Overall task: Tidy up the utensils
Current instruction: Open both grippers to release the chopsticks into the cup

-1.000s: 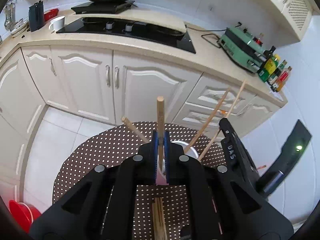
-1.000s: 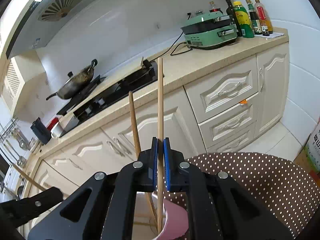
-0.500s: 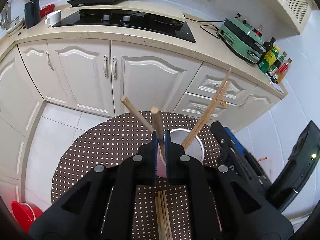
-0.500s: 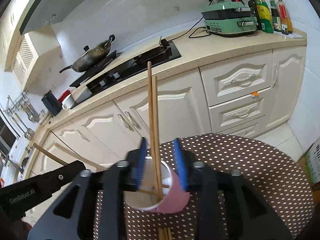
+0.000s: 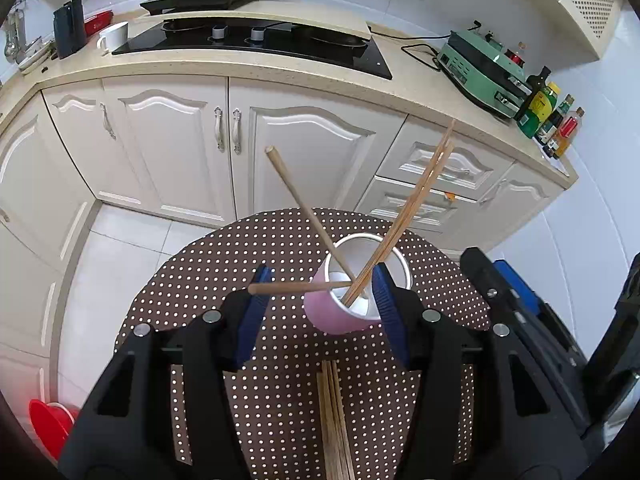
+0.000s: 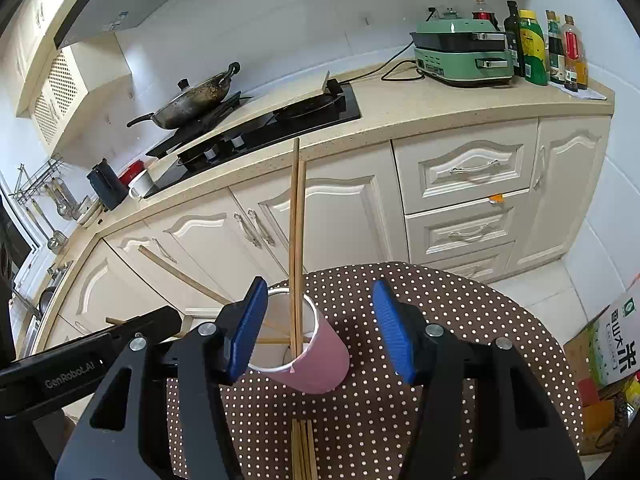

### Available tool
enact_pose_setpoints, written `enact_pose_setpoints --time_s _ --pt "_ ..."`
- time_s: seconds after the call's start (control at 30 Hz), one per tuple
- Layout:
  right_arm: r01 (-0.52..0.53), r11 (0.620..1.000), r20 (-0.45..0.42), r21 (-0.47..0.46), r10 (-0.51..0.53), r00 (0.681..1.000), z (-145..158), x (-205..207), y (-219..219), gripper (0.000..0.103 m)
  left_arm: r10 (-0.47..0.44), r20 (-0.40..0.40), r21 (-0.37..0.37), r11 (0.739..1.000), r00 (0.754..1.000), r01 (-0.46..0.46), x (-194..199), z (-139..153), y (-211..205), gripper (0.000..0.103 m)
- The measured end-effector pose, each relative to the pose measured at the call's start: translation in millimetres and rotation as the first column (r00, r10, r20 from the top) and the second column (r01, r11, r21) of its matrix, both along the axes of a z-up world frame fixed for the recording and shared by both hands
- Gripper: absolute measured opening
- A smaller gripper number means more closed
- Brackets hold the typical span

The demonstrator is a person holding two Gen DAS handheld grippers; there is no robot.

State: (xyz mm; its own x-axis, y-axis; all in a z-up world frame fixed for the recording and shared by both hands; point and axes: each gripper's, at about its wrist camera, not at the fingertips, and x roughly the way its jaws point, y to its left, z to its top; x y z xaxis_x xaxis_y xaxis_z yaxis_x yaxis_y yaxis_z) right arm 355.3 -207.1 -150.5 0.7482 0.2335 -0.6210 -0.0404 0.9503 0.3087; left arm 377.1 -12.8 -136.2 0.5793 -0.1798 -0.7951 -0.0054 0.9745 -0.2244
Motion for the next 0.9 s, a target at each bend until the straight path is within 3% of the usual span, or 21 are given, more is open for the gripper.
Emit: enact_pose_setpoints --time_s 0.47,0.9 --pt "-0.021 1.000 -0.002 -0.007 0.021 1.000 11.5 -16.2 -7.0 0.056 0.008 0.004 0.033 0.999 1.000 -0.008 -17.2 8.2 -4.1 0.054" --pt "-0.028 0.999 -0.042 -0.017 0.027 0.999 8.4 -36.2 -12.6 0.066 0.014 -0.010 0.045 0.999 1.000 -0.014 -39.3 8.7 -9.4 0.061"
